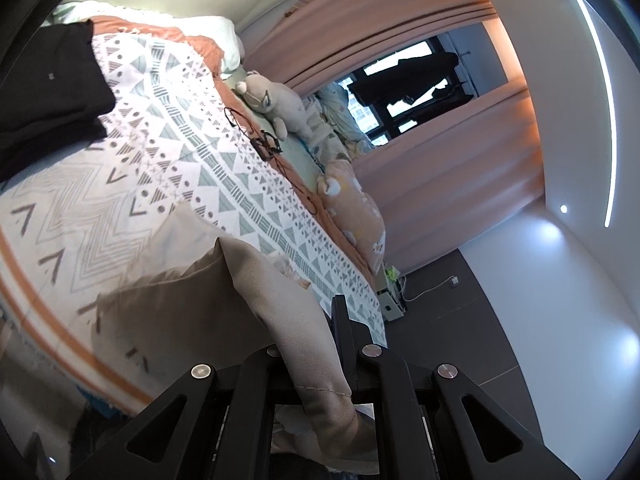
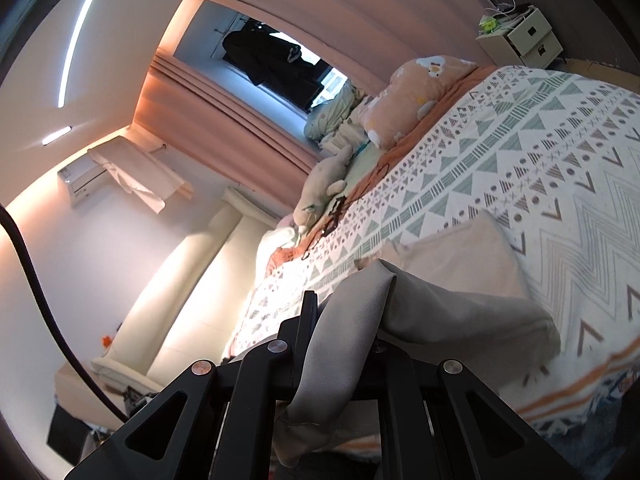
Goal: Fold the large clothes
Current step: 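Lift the hem with both tools and fold it toward the collar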
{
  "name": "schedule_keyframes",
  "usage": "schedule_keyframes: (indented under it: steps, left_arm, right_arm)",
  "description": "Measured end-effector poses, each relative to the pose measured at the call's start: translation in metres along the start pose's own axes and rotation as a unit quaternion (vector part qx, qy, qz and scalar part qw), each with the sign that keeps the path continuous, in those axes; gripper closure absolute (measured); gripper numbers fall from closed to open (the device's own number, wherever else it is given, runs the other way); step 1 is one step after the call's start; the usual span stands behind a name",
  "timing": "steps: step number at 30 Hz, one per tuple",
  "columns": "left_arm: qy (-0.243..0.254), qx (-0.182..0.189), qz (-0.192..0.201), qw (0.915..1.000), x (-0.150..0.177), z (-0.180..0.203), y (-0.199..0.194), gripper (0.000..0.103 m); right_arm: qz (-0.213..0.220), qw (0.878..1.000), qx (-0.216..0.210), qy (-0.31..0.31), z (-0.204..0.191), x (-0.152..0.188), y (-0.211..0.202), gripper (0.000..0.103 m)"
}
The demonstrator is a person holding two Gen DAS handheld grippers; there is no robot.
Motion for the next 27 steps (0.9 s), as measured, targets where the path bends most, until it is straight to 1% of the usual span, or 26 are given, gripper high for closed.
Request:
schedule_keyframes:
  steps: [2, 7, 14, 18, 21, 24, 26, 27]
  left_arm:
    - [-0.003, -0.001, 0.000, 1.0000, -0.013, 0.000, 0.018, 0.096]
    - [-0.017, -0.018, -0.004, 0.9997, -0.036, -0.009, 0.065, 0.096]
    - [-0.034, -0.045, -0.024, 0.9981, -0.054, -0.038, 0.140, 0.096]
    - [-0.049, -0.071, -0.043, 0.9953, -0.054, -0.066, 0.183, 0.096]
    - [-0.057, -0.093, -0.059, 0.9923, -0.050, -0.087, 0.208, 0.096]
    - [-0.064, -0.103, -0.077, 0.9897, -0.045, -0.112, 0.232, 0.096]
    - [-0.081, -0.124, -0.086, 0.9852, -0.042, -0.134, 0.243, 0.096]
    - [-0.088, -0.129, -0.093, 0.9834, -0.040, -0.140, 0.249, 0.096]
  right_arm:
    - [0.006, 1.000, 0.004, 0.002, 0.001, -0.013, 0.018, 0.093]
    - [0.007, 1.000, 0.021, 0.001, 0.011, -0.037, 0.062, 0.093]
    - [-0.011, 0.999, 0.047, 0.019, 0.044, -0.052, 0.121, 0.093]
    - [-0.026, 0.997, 0.066, 0.031, 0.070, -0.052, 0.151, 0.093]
    - [-0.039, 0.994, 0.087, 0.050, 0.095, -0.045, 0.173, 0.093]
    - [-0.055, 0.990, 0.119, 0.055, 0.114, -0.037, 0.191, 0.093]
    - [-0.062, 0.988, 0.132, 0.048, 0.121, -0.033, 0.200, 0.092]
    - [-0.064, 0.987, 0.140, 0.049, 0.125, -0.031, 0.204, 0.091]
Point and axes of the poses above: each gripper's, at about its wrist camera, not at the fingertips, and y roughly the way its jaws point, z to its right, x to its underside, the point moved 7 cm from there along y, roughly the way its jaws point, and after that the axes turned 6 degrees about z, right-handed, at the moved point
